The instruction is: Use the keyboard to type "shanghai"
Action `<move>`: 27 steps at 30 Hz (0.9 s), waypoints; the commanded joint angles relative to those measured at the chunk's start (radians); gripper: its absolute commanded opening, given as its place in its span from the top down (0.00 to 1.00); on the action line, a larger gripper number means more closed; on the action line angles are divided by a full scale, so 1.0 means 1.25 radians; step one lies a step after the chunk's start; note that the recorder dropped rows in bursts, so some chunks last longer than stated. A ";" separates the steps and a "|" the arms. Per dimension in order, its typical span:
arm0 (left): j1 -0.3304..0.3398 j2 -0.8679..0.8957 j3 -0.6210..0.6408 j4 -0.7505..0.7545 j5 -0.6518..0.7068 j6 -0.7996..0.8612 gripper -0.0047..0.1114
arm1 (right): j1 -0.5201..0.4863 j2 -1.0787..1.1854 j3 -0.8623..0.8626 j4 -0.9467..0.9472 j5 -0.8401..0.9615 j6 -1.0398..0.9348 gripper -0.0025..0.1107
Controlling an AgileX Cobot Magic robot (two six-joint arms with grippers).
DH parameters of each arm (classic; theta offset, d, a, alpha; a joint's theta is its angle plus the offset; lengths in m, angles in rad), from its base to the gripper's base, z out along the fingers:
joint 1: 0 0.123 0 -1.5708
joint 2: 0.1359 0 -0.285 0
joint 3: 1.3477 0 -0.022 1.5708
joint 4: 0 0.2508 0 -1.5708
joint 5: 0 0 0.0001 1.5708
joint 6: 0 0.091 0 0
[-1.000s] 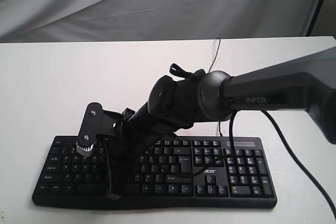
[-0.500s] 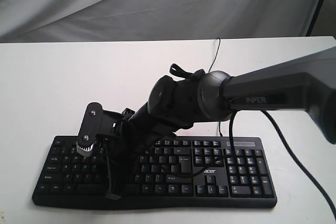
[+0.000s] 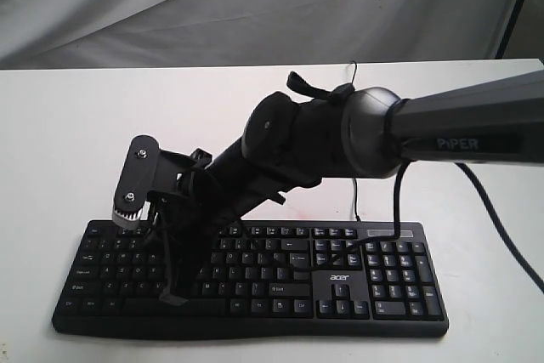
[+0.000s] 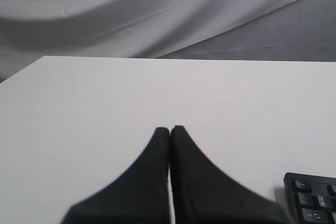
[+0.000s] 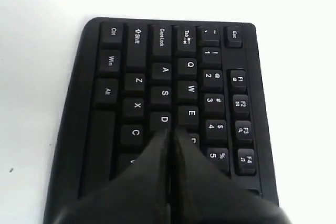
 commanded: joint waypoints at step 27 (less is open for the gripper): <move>-0.003 -0.004 0.004 -0.001 -0.005 -0.001 0.95 | -0.017 -0.002 -0.004 -0.101 0.016 0.095 0.98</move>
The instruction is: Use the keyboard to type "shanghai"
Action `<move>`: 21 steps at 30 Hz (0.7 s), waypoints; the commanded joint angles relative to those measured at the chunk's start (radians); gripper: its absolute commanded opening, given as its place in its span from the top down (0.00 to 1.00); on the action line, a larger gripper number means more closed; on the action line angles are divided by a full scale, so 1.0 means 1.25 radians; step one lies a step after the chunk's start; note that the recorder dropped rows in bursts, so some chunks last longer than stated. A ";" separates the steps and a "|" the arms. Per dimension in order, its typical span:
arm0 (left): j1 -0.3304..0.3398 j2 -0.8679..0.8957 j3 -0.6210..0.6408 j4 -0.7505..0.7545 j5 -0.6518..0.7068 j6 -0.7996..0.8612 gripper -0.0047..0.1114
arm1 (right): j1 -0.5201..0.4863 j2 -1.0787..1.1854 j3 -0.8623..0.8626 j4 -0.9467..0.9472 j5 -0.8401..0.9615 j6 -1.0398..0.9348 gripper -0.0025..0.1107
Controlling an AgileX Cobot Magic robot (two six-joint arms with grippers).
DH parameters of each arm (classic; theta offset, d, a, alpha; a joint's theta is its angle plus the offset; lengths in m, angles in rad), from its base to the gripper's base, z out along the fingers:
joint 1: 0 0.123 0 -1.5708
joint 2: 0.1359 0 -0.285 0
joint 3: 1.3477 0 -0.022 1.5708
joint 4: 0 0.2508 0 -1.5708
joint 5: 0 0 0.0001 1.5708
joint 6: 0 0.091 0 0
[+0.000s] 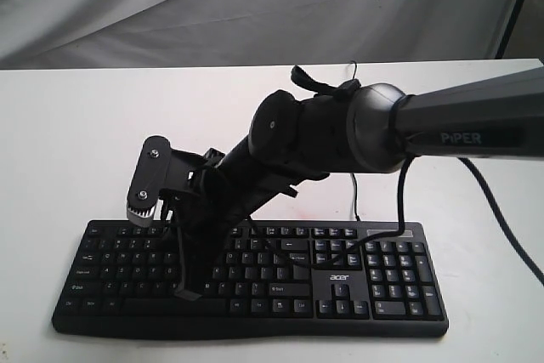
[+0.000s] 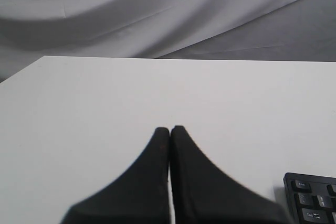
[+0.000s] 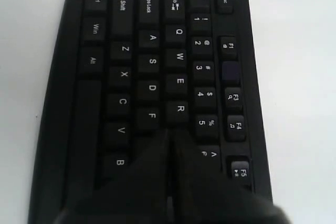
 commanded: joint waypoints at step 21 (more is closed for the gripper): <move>-0.003 -0.004 0.004 -0.001 -0.005 -0.001 0.95 | -0.004 0.027 0.015 -0.006 -0.011 0.013 0.98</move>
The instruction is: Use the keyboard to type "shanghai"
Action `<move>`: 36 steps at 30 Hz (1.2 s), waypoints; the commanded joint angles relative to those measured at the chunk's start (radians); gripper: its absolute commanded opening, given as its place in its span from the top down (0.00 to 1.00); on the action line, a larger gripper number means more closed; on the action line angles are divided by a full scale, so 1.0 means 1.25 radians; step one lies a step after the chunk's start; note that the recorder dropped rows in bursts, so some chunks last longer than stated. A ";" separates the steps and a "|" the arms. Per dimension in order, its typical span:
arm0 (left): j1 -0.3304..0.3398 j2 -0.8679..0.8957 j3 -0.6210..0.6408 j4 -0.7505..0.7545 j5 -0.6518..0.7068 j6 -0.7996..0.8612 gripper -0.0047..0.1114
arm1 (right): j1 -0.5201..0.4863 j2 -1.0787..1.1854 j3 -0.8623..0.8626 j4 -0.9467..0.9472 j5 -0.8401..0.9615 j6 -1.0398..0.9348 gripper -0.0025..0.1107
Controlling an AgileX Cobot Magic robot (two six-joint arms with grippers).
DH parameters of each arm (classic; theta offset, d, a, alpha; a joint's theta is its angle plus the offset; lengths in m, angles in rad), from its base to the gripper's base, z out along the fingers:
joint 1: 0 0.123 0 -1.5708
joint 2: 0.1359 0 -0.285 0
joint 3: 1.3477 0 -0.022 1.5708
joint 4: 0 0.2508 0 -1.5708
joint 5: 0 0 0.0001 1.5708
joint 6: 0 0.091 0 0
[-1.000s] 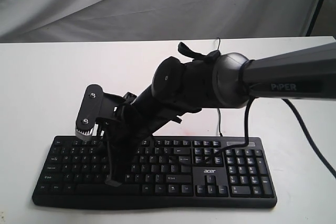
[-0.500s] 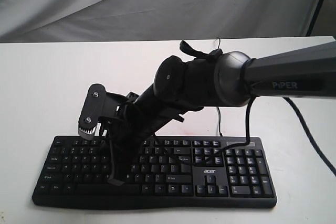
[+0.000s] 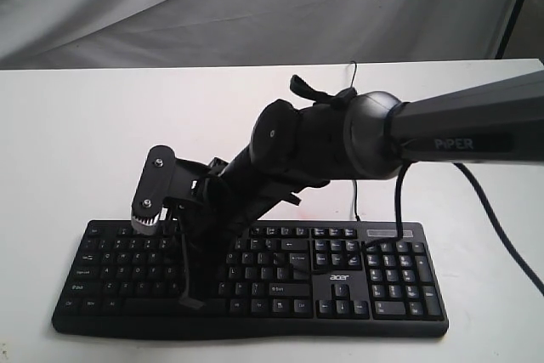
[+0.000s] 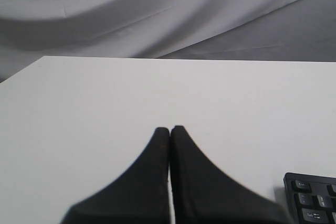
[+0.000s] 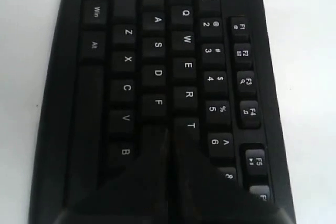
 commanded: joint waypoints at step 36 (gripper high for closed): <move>-0.003 -0.004 0.004 -0.001 -0.005 -0.001 0.95 | -0.004 0.024 0.009 -0.003 0.013 -0.020 0.98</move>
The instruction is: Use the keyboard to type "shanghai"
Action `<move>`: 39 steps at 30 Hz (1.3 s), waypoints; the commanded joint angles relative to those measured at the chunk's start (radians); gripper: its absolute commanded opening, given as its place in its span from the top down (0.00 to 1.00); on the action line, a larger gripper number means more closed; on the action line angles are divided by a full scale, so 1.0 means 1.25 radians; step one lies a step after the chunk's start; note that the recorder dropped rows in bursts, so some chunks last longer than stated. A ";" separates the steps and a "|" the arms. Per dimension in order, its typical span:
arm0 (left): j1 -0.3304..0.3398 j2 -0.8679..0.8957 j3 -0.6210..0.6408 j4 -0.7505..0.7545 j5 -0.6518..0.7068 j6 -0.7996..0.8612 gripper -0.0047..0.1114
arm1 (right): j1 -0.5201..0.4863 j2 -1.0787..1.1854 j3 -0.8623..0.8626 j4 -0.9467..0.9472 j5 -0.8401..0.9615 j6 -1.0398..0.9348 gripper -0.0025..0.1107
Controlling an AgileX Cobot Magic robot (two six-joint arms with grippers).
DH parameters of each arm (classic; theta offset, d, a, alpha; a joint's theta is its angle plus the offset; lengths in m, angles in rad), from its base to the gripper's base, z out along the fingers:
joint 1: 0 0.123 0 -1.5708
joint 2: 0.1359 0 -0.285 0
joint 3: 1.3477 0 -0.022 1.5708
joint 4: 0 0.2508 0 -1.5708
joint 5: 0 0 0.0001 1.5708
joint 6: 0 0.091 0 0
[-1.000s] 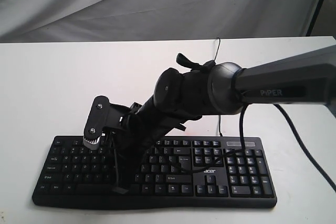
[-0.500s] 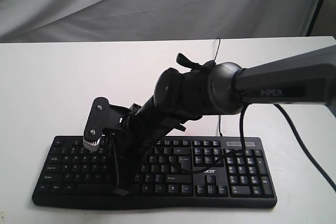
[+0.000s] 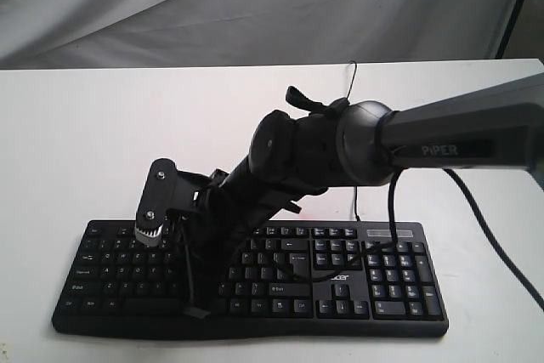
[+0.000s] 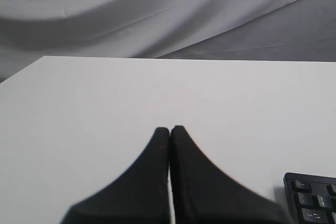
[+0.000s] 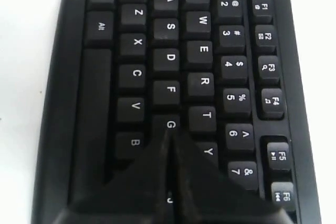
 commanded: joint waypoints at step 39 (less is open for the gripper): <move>-0.003 -0.004 0.004 -0.001 -0.005 -0.001 0.95 | 0.014 -0.031 0.005 0.005 -0.028 -0.004 0.98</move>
